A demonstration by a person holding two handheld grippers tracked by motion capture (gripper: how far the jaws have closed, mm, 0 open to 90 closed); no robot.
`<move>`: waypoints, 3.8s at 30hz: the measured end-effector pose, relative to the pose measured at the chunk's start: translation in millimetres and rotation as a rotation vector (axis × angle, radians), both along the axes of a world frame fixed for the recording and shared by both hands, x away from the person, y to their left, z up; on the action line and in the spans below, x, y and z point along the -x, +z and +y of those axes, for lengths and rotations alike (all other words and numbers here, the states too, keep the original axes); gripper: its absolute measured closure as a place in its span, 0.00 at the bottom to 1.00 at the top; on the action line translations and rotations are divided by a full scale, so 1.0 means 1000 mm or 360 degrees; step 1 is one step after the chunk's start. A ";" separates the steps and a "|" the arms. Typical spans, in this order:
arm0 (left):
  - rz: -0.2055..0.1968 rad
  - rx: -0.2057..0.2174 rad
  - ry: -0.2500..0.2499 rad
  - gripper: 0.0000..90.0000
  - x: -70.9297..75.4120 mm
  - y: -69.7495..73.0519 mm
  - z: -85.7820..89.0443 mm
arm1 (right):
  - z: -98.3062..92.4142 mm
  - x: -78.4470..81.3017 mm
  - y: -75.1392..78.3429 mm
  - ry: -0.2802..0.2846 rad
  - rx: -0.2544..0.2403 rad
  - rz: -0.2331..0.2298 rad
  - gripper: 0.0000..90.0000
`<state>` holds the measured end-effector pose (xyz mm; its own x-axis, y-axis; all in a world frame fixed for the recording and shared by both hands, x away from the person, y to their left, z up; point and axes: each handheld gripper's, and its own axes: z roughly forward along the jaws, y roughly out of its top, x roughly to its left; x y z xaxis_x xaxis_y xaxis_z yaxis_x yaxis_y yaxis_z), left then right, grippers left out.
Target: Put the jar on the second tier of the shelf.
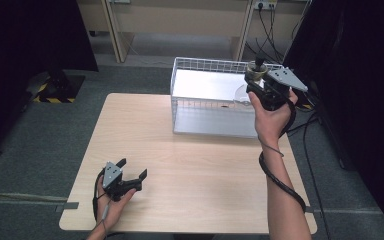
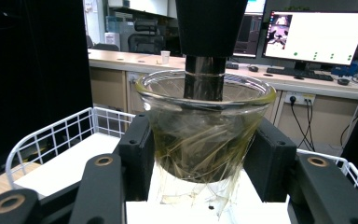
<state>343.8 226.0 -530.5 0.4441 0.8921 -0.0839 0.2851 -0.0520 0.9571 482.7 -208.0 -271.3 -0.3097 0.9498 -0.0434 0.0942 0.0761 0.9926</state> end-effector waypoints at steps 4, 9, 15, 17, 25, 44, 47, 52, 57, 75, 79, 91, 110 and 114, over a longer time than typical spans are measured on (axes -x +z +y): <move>0.0001 -0.0004 -0.0002 0.08 0.000 0.000 0.000 | 0.002 -0.006 0.001 -0.0013 0.0004 0.0006 0.54; 0.0003 -0.0002 -0.0002 0.08 0.000 0.000 0.000 | 0.004 -0.015 0.002 -0.0023 0.0003 0.0019 0.54; 0.0002 -0.0001 -0.0004 0.08 0.000 0.000 0.000 | 0.005 -0.026 0.002 -0.0039 -0.0013 0.0042 0.54; 0.0003 -0.0001 -0.0005 0.08 0.000 0.000 0.000 | 0.005 -0.029 0.001 -0.0042 -0.0028 0.0052 0.54; 0.0004 -0.0005 -0.0007 0.08 0.000 0.000 0.000 | 0.008 -0.044 -0.003 -0.0070 -0.0012 0.0085 0.54; 0.0006 -0.0013 -0.0021 0.08 0.000 0.000 0.000 | 0.016 -0.076 -0.003 -0.0089 -0.0043 0.0130 0.54; 0.0004 -0.0011 -0.0021 0.08 0.000 0.000 0.000 | 0.016 -0.080 -0.006 -0.0093 -0.0044 0.0146 0.54; 0.0005 -0.0015 -0.0023 0.08 0.000 0.000 0.000 | 0.017 -0.085 -0.009 -0.0106 -0.0041 0.0163 0.54; 0.0007 -0.0011 -0.0023 0.08 0.000 0.000 0.000 | 0.017 -0.088 -0.012 -0.0110 -0.0038 0.0172 0.54; 0.0008 -0.0019 -0.0024 0.08 -0.001 0.000 -0.001 | 0.020 -0.085 -0.017 -0.0127 -0.0043 0.0161 0.46; 0.0010 -0.0018 -0.0025 0.08 -0.001 0.000 -0.001 | 0.020 -0.084 -0.017 -0.0150 -0.0060 0.0168 0.37; 0.0010 -0.0020 -0.0025 0.08 -0.001 0.000 -0.001 | 0.016 -0.078 -0.016 -0.0137 -0.0103 0.0254 0.11; 0.0011 -0.0022 -0.0020 0.08 -0.001 0.000 -0.001 | 0.002 -0.052 -0.029 -0.0055 -0.0094 0.0274 0.07; 0.0012 -0.0022 -0.0020 0.08 -0.001 0.000 -0.001 | 0.000 -0.044 -0.033 -0.0042 -0.0088 0.0277 0.06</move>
<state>344.7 224.9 -530.3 0.4546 0.8875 -0.0750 0.2917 -0.0688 0.9540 527.0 -208.1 -304.7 -0.2827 0.9573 0.0612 0.2659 0.0169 0.9639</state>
